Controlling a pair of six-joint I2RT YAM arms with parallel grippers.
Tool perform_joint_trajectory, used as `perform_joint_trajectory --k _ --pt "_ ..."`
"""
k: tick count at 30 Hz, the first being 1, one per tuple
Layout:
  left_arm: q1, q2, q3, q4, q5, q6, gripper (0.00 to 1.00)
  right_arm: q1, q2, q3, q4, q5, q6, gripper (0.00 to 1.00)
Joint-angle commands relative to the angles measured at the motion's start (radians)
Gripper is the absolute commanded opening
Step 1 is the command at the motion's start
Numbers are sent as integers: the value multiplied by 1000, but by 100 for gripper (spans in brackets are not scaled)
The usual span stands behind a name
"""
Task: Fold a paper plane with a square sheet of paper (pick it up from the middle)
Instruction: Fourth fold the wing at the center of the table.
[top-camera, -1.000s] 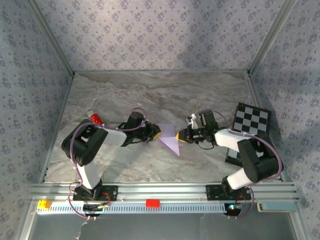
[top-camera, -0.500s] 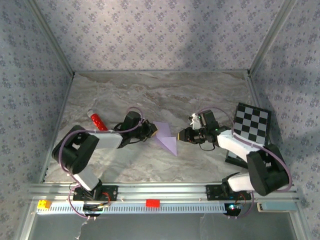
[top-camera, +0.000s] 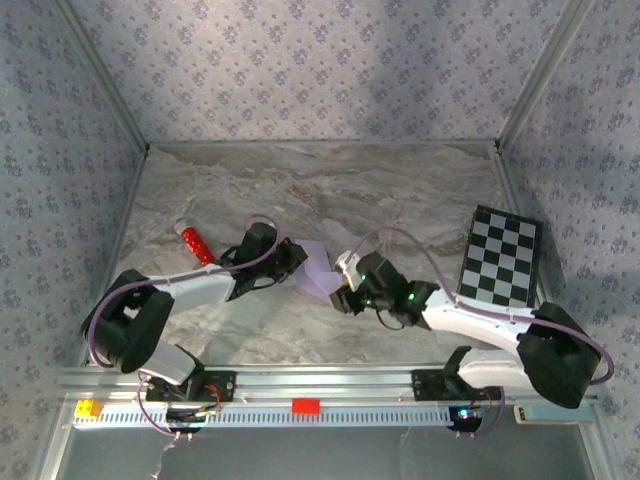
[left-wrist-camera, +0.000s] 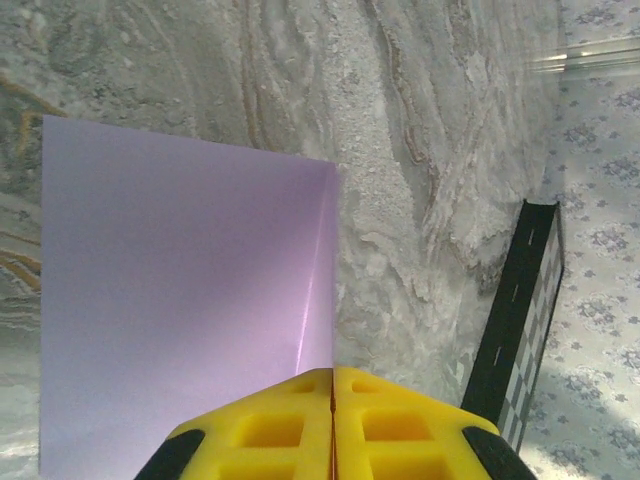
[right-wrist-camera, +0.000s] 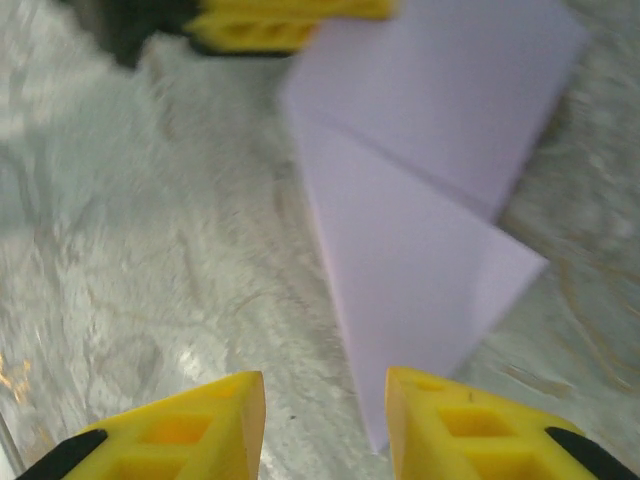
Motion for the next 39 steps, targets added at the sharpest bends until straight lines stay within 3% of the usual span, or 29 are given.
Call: perform_joint_trajectory --k 1,3,7,27,31,39 --pt "-12 -23 6 -36 -29 6 9 83 10 -46 167 250 -168 38" --pt "-12 -11 14 -35 -21 7 9 129 40 -45 190 355 -178 38" --pt "-16 6 31 -34 -18 2 9 154 101 -30 202 421 -191 39" --pt "-18 21 47 -43 -15 3 9 190 319 63 217 471 -207 36" --pt "-18 18 47 -45 -16 2 9 205 347 61 226 551 -186 36" --pt "-20 17 53 -61 -21 1 14 198 313 41 204 526 -145 21"
